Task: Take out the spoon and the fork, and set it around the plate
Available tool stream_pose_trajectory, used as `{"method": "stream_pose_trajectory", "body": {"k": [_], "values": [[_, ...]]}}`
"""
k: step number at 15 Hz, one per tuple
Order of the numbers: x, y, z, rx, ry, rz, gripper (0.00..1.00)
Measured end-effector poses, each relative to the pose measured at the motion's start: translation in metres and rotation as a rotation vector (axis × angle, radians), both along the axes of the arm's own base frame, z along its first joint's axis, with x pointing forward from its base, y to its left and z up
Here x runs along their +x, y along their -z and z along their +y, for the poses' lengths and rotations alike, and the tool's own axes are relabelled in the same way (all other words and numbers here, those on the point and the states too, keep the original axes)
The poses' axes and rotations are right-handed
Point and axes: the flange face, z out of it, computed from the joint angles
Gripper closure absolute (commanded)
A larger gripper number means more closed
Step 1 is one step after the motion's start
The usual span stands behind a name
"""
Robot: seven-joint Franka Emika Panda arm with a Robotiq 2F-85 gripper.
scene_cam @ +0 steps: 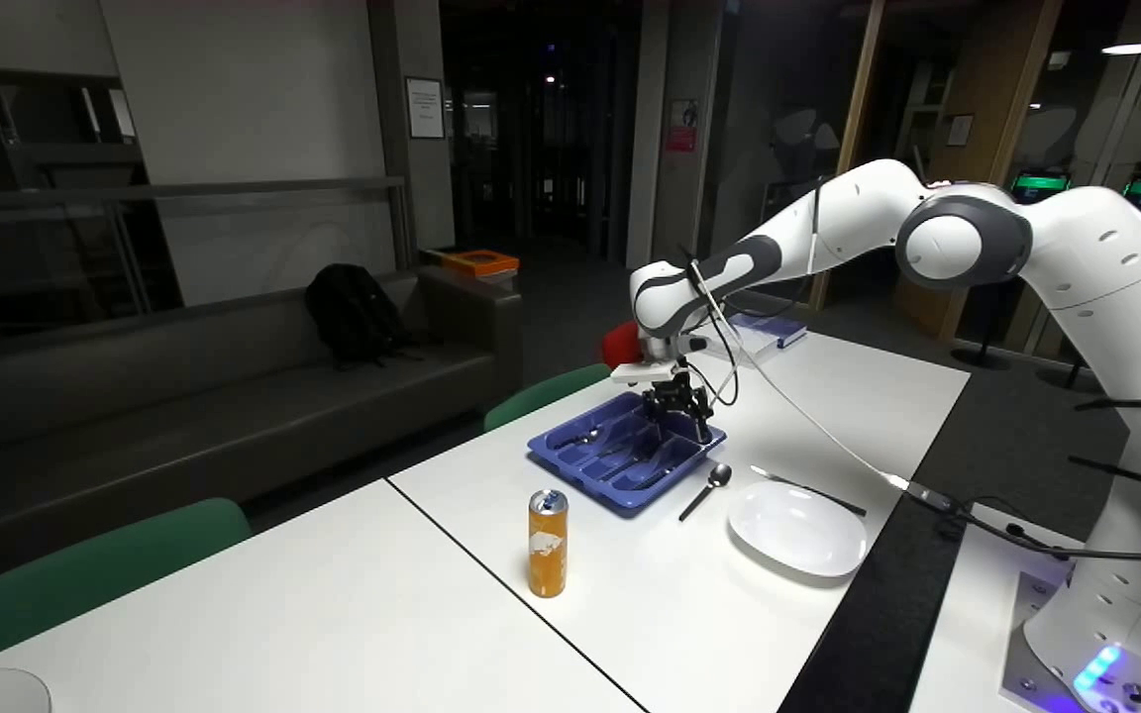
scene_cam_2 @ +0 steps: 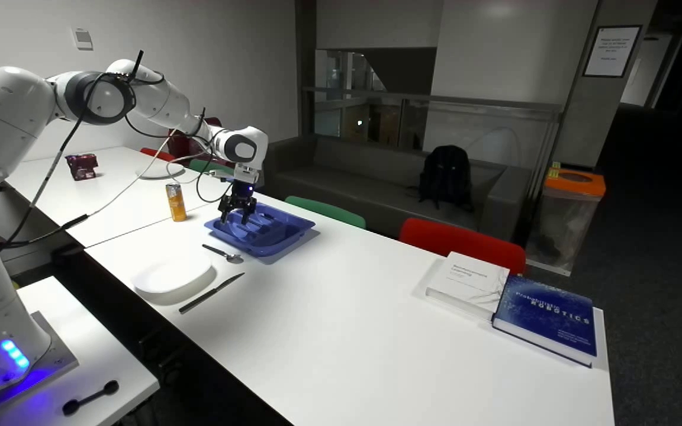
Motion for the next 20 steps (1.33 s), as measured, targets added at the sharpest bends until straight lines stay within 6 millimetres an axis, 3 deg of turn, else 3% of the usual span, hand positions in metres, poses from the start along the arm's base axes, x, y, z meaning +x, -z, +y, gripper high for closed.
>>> {"method": "stream_pose_trajectory", "body": {"k": [15, 20], "values": [[0.018, 0.004, 0.012, 0.025, 0.003, -0.106, 0.0], [0.02, 0.02, 0.025, 0.062, 0.02, -0.13, 0.0]]}}
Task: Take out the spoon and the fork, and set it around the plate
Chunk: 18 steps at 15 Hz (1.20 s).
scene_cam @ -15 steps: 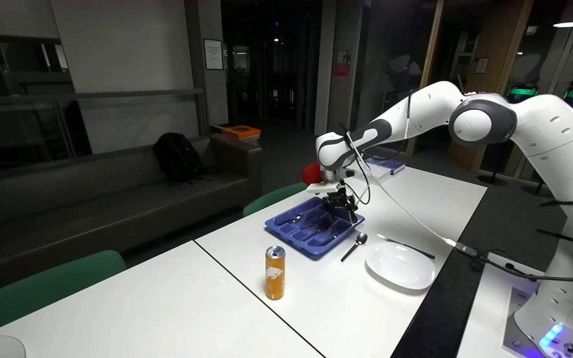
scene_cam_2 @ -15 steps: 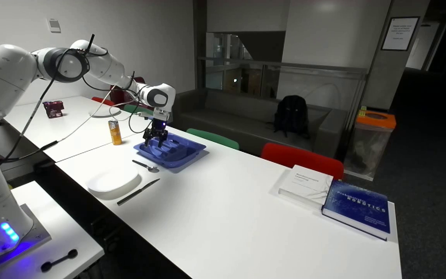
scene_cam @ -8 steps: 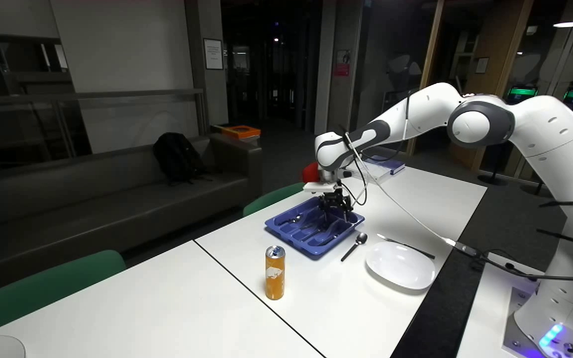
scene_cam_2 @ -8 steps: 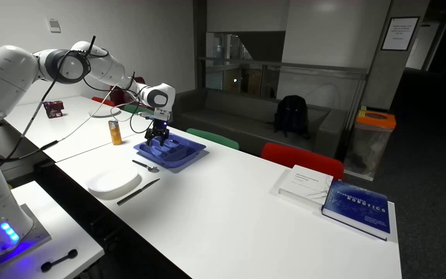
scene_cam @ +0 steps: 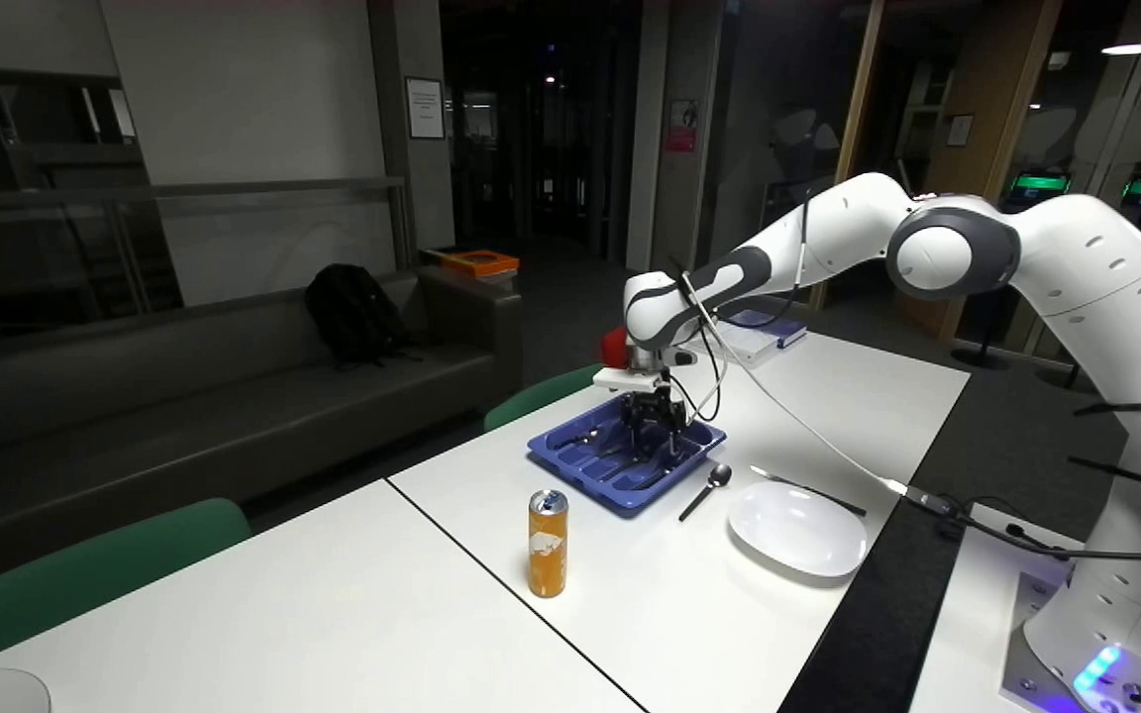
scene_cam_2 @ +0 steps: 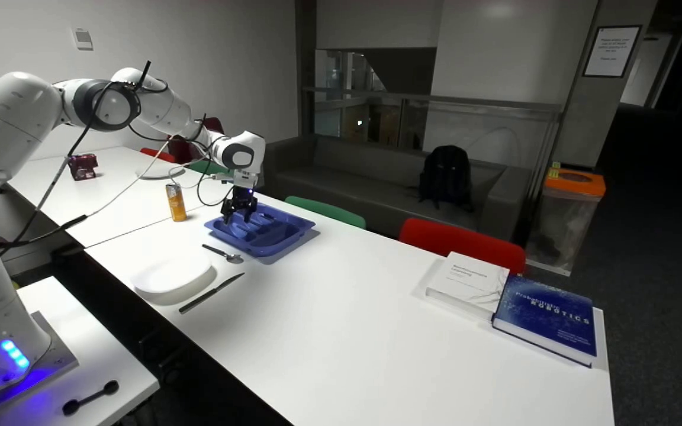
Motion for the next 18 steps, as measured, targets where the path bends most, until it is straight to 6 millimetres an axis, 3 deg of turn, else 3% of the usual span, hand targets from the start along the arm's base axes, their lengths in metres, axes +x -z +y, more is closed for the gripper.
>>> {"method": "stream_pose_trajectory", "body": {"k": [5, 6, 7, 10, 13, 16, 18], "values": [[-0.002, 0.019, 0.01, 0.004, -0.008, 0.005, 0.0], [-0.002, 0.021, 0.011, 0.004, -0.01, 0.008, 0.04], [-0.002, 0.023, 0.012, 0.003, -0.011, 0.009, 0.26], [-0.003, 0.027, 0.016, 0.003, -0.016, 0.014, 0.36], [-0.003, 0.028, 0.017, 0.003, -0.018, 0.014, 0.61], [-0.003, 0.031, 0.017, 0.003, -0.018, 0.018, 0.69], [-0.004, 0.033, 0.017, 0.002, -0.018, 0.021, 0.64]]}}
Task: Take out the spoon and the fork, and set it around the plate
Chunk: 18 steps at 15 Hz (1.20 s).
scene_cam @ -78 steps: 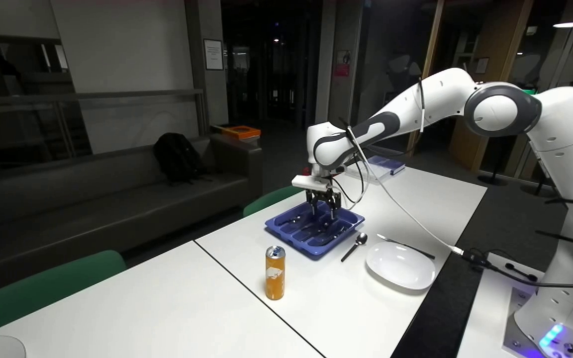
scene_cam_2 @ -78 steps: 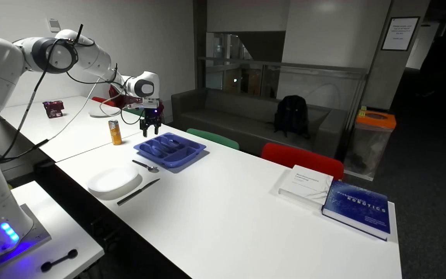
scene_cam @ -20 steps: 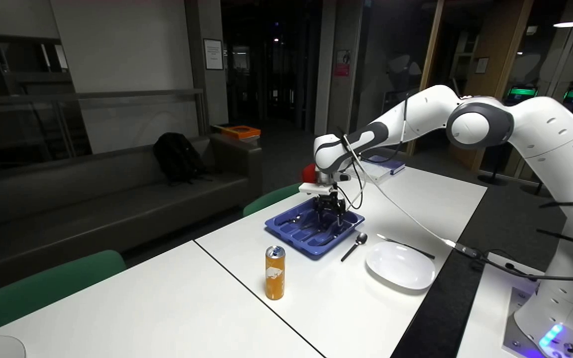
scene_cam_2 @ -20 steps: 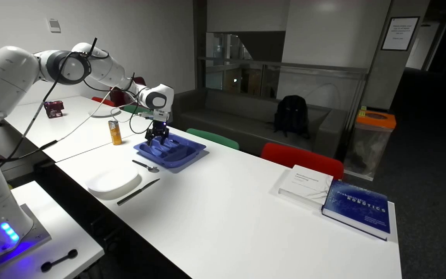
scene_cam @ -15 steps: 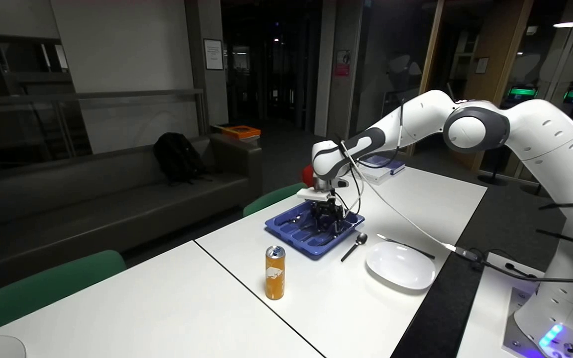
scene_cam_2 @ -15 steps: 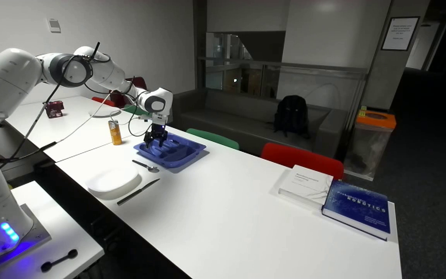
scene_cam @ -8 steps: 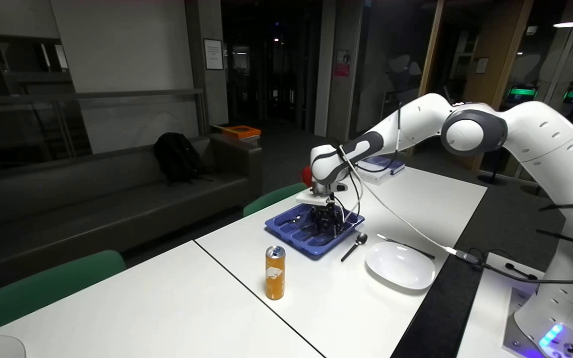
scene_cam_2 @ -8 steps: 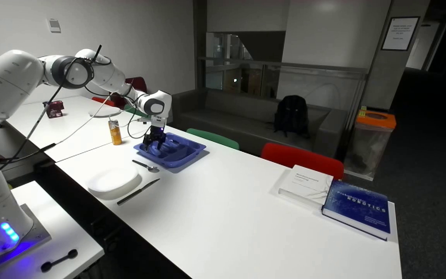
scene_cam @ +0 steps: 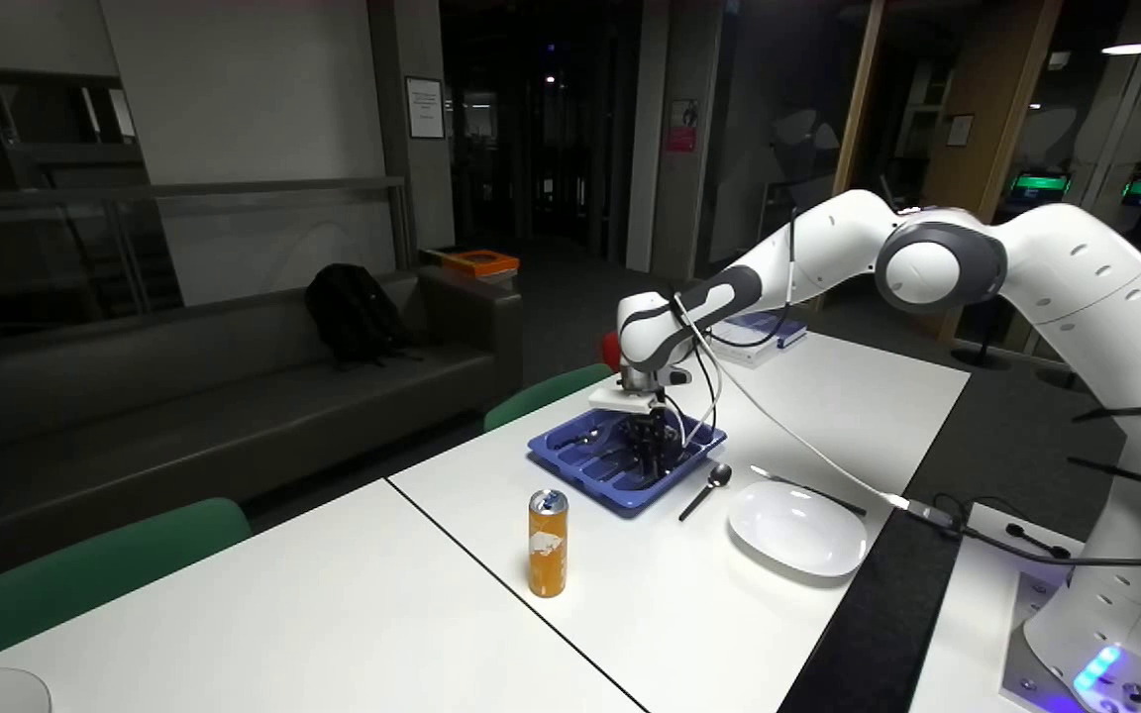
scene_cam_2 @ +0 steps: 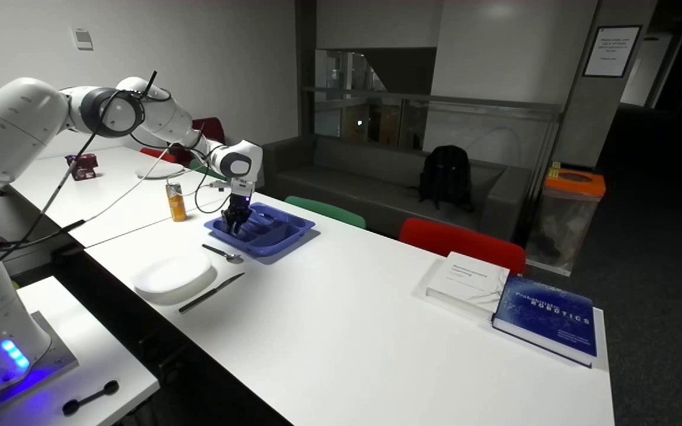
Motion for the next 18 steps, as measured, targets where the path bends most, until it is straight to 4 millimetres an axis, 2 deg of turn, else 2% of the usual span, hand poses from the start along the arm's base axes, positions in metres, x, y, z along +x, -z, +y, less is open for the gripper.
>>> {"method": "stream_pose_trajectory", "body": {"k": [2, 3, 4, 6, 9, 10, 12, 15, 17, 18], "values": [[0.0, 0.002, 0.0, 0.0, 0.0, 0.002, 0.51], [-0.001, 0.002, 0.0, 0.0, 0.0, 0.003, 0.51], [-0.001, 0.003, 0.0, 0.0, 0.0, 0.004, 0.4], [-0.001, 0.006, -0.001, -0.001, 0.001, 0.008, 0.39], [-0.002, 0.012, -0.002, -0.001, 0.001, 0.015, 0.5], [-0.002, 0.012, -0.002, -0.001, 0.002, 0.015, 0.7], [-0.001, 0.011, -0.002, -0.001, 0.001, 0.013, 0.76], [-0.001, 0.011, -0.001, -0.001, 0.0, 0.012, 0.99], [-0.002, 0.014, -0.001, -0.001, 0.0, 0.016, 1.0], [-0.002, 0.014, -0.002, -0.001, 0.0, 0.017, 0.97]]}}
